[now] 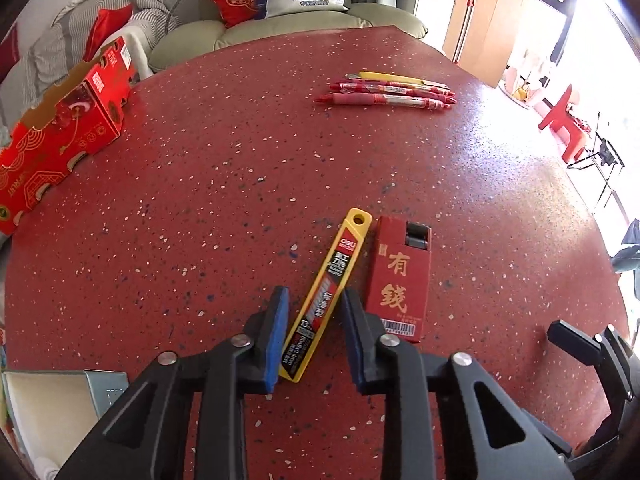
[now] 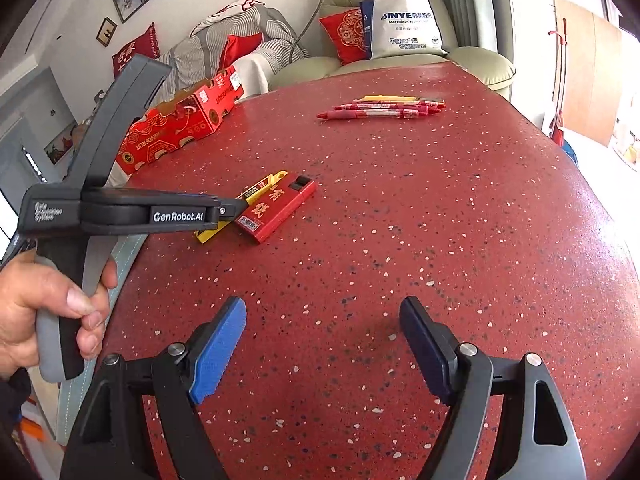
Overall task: Organize rigid objects
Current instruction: 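Move both open tools back over the yellow blade pack and red box, then grasp the yellow blade pack with the left tool while the right tool grasps the red box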
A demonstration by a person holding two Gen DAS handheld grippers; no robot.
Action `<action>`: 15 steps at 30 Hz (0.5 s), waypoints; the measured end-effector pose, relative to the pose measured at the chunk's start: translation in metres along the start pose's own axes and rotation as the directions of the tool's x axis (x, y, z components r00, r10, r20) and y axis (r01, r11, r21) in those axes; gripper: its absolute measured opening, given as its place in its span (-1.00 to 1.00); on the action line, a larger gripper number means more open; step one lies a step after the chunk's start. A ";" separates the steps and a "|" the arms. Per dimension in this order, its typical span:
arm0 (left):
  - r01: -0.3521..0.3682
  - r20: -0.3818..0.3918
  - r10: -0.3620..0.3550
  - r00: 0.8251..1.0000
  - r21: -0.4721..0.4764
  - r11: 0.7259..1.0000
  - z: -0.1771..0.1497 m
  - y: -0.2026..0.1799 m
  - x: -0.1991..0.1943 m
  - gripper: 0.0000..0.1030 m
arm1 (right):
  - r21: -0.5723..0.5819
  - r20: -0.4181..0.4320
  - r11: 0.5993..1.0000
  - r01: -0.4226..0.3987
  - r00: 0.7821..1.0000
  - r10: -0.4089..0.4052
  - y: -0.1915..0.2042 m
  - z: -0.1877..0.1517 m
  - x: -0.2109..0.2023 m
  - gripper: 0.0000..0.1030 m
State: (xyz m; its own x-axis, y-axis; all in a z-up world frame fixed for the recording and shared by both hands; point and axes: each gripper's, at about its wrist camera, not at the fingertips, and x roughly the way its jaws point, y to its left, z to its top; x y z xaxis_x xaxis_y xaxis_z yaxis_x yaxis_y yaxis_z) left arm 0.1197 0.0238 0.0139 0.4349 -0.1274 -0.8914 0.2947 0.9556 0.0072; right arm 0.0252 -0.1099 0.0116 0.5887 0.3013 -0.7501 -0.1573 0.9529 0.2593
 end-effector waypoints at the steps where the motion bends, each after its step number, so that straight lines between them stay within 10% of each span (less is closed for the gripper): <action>1: -0.001 0.003 0.001 1.000 0.011 1.000 0.000 -0.003 0.000 -0.70 | 0.010 -0.002 1.000 0.002 1.000 -0.002 -0.002 0.002 0.000 0.56; 15: -0.040 0.065 0.055 0.996 -0.210 0.977 -0.025 0.023 -0.011 -0.70 | -0.016 -0.005 0.996 0.088 0.996 -0.088 0.027 0.048 0.029 0.52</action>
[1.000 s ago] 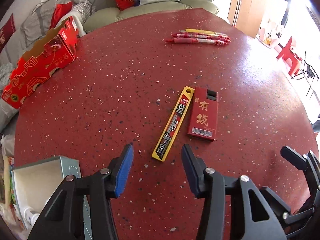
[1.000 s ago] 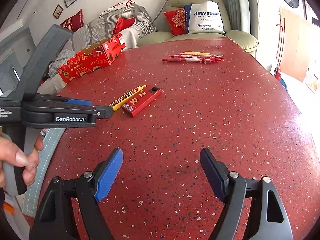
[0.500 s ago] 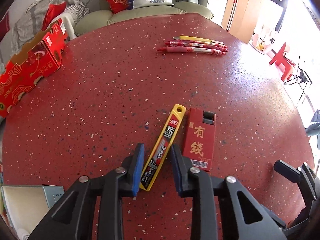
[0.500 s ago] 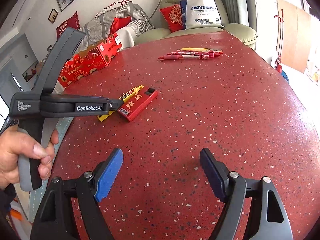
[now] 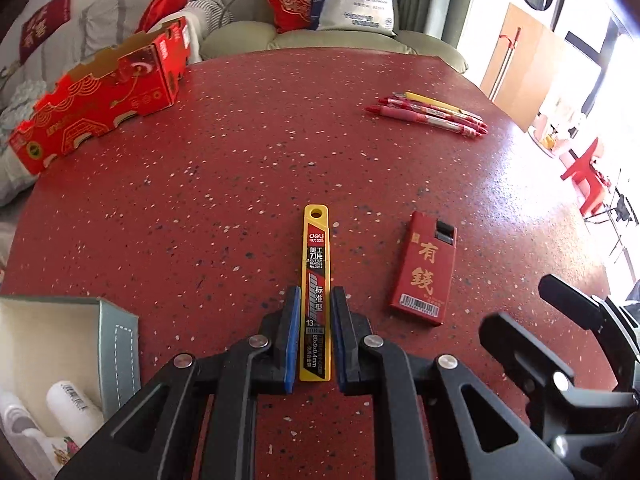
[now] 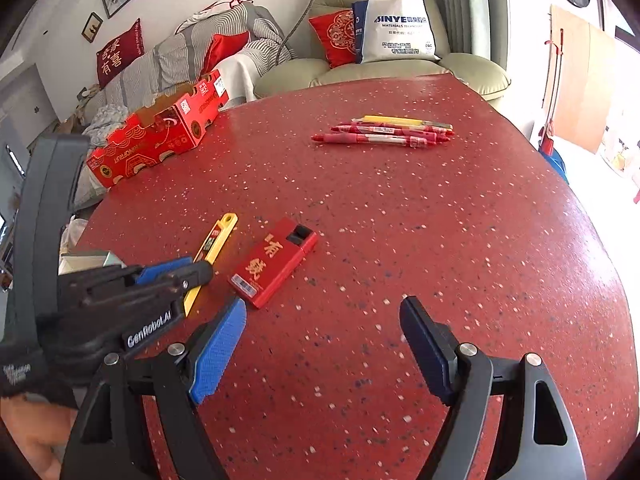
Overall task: Organize rigid objects
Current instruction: 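Grasp the yellow blade pack with the left tool while the right tool grasps the red box, then lift the blade pack and red box and carry both toward the tray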
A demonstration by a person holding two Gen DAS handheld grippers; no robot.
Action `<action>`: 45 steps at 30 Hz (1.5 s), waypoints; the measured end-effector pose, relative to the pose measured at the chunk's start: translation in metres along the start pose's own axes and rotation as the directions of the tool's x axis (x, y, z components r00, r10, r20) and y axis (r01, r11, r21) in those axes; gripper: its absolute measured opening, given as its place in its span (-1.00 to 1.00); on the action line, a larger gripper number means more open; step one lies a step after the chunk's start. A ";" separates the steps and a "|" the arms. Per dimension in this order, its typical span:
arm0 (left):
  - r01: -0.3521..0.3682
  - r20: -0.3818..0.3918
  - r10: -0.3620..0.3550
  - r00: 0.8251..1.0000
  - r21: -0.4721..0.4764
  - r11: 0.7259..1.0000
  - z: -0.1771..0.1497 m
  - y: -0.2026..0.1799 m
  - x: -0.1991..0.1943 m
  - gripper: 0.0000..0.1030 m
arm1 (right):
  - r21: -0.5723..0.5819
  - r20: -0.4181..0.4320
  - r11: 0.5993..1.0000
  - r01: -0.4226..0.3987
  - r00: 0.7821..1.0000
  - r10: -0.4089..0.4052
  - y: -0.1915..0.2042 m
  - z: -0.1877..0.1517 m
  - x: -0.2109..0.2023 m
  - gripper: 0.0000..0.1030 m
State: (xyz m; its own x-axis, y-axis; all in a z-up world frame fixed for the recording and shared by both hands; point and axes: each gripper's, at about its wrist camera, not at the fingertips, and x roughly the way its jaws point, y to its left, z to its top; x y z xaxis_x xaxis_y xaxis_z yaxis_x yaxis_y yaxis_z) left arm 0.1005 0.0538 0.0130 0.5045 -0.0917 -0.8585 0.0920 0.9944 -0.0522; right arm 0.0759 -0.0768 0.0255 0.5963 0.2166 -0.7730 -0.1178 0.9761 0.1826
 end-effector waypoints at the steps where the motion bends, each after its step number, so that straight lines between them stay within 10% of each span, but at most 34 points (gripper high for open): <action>1: -0.010 0.004 0.010 1.000 -0.018 1.000 -0.001 0.005 -0.001 -0.70 | 0.003 -0.002 1.000 0.008 1.000 -0.008 0.003 0.004 0.006 0.52; 10: 0.023 0.026 -0.020 0.999 -0.094 0.995 -0.011 0.030 -0.006 -0.68 | -0.144 -0.055 0.986 0.079 0.995 -0.087 0.037 0.022 0.051 0.38; 15: -0.014 0.025 0.015 1.000 -0.038 0.999 -0.012 0.021 -0.007 -0.68 | -0.296 -0.070 0.954 0.052 0.995 -0.076 0.049 0.020 0.052 -0.32; 45: 0.017 0.099 -0.017 0.995 0.000 1.000 -0.141 -0.056 -0.080 -0.70 | -0.261 -0.013 0.965 0.013 1.000 -0.017 0.010 -0.117 -0.071 -0.31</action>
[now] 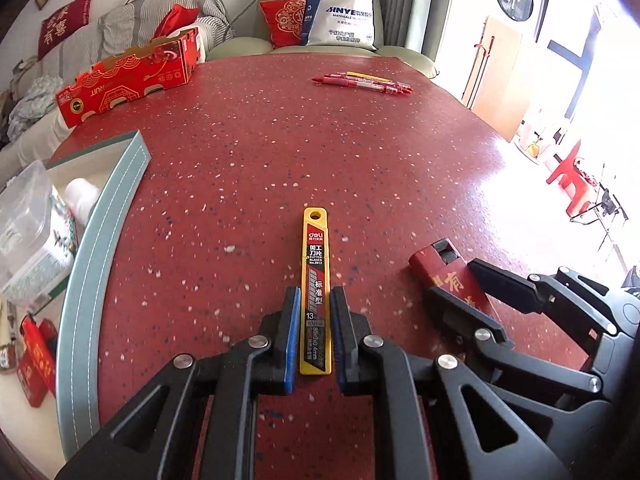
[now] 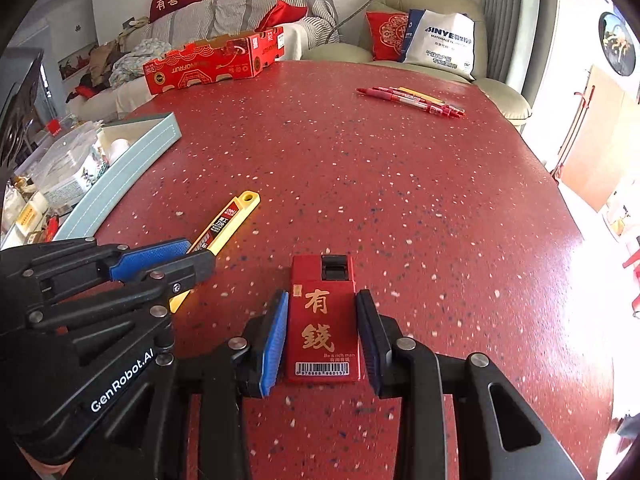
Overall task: Organize rigid objects
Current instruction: 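Lift the blade pack and red box and carry both toward the tray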
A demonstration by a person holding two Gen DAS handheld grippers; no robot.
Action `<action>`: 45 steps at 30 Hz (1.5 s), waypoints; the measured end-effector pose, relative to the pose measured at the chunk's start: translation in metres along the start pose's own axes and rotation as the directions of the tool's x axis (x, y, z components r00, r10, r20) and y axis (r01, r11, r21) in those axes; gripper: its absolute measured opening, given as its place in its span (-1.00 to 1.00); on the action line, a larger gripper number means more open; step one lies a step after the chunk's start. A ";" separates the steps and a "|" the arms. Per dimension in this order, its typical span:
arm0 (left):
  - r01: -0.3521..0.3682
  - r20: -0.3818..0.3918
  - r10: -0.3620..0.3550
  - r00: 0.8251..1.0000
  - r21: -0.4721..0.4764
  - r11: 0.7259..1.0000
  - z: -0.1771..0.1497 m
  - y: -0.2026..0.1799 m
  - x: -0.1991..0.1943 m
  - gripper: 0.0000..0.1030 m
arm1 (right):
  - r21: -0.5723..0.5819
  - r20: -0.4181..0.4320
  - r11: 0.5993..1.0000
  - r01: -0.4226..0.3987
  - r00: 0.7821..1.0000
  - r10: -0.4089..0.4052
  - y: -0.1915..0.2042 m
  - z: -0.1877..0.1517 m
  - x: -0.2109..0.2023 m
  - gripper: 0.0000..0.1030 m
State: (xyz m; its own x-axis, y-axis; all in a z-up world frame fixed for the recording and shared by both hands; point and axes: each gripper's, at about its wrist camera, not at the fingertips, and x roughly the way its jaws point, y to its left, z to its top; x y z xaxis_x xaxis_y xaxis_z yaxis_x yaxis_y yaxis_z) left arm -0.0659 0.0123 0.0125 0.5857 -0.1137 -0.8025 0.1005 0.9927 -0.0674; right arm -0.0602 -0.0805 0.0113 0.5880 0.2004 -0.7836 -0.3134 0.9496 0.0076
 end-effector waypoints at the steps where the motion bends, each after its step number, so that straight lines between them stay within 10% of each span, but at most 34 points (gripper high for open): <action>1: -0.003 0.006 0.003 1.000 0.001 1.000 -0.005 -0.001 -0.004 -0.70 | 0.003 0.001 1.000 -0.003 1.000 0.003 0.002 -0.004 -0.004 -0.31; 16: -0.022 0.097 0.021 0.995 0.017 1.000 -0.079 -0.004 -0.051 -0.71 | 0.025 0.106 0.999 0.038 0.994 -0.040 0.040 -0.076 -0.048 -0.31; 45: -0.040 0.135 0.033 0.990 0.045 0.998 -0.089 -0.010 -0.057 -0.70 | 0.038 0.155 0.999 0.022 0.988 -0.027 0.038 -0.088 -0.054 -0.31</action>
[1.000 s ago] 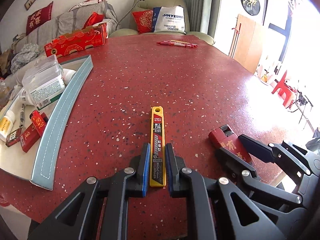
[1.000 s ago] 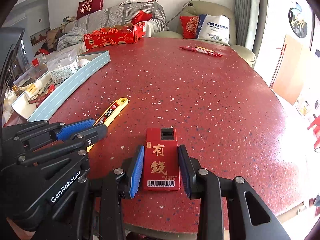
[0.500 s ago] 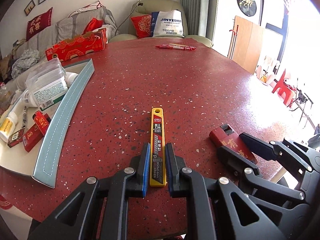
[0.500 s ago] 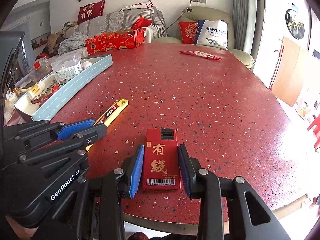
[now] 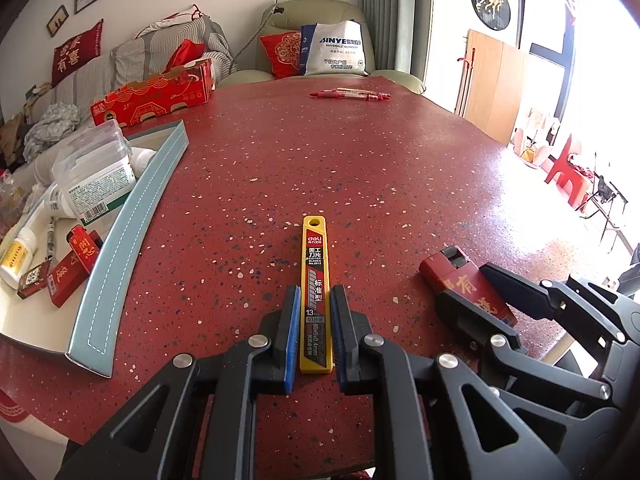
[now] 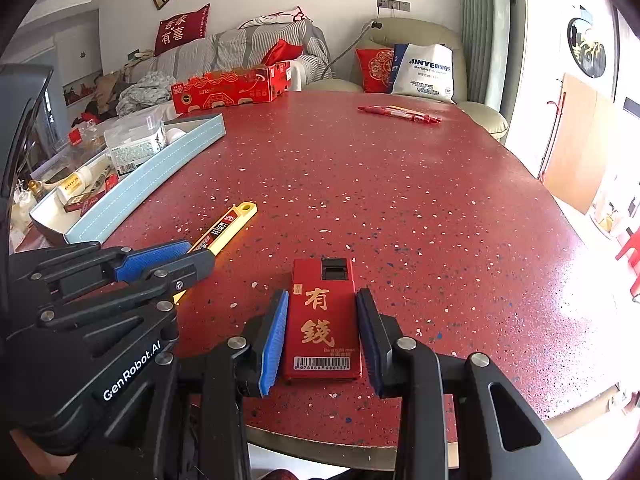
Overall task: Organize rigid objects
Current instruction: 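Lift the blade pack and red box and carry both toward the tray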
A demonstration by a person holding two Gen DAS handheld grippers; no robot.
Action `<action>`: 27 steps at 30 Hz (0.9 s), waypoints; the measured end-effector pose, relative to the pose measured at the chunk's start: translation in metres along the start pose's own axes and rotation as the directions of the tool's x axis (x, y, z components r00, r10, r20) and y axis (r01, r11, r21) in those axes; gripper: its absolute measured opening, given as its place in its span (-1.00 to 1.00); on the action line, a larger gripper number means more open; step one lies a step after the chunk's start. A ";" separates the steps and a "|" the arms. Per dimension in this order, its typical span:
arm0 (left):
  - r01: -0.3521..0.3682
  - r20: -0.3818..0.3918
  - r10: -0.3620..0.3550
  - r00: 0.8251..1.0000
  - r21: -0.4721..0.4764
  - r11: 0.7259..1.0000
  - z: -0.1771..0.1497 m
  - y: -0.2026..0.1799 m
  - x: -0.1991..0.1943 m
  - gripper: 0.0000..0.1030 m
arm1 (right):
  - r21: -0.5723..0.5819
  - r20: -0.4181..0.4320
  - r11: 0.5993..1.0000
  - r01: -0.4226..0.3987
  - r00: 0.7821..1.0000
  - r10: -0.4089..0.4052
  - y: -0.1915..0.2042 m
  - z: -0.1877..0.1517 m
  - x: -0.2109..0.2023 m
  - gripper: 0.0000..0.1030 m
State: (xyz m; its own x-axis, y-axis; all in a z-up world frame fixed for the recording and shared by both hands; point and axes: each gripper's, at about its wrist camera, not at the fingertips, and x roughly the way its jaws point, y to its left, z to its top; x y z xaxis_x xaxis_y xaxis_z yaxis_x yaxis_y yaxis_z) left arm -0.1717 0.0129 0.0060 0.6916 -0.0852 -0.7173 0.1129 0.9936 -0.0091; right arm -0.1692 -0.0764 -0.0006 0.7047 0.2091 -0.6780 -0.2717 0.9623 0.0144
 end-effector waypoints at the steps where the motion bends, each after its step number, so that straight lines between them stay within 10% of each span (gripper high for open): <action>1: -0.001 0.000 0.001 1.000 0.001 1.000 0.000 0.000 0.000 -0.70 | 0.000 0.000 1.000 0.000 1.000 0.000 0.000 0.000 0.000 -0.31; 27: -0.007 0.011 0.007 1.000 0.019 1.000 -0.001 0.001 -0.006 -0.70 | -0.014 -0.001 1.000 -0.001 1.000 0.001 0.006 0.004 -0.005 -0.31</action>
State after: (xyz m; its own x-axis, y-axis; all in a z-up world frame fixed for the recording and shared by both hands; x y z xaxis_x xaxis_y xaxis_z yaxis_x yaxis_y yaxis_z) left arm -0.1764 0.0147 0.0090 0.7000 -0.0794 -0.7097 0.1218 0.9925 0.0090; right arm -0.1713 -0.0710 0.0058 0.7040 0.2095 -0.6786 -0.2811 0.9597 0.0046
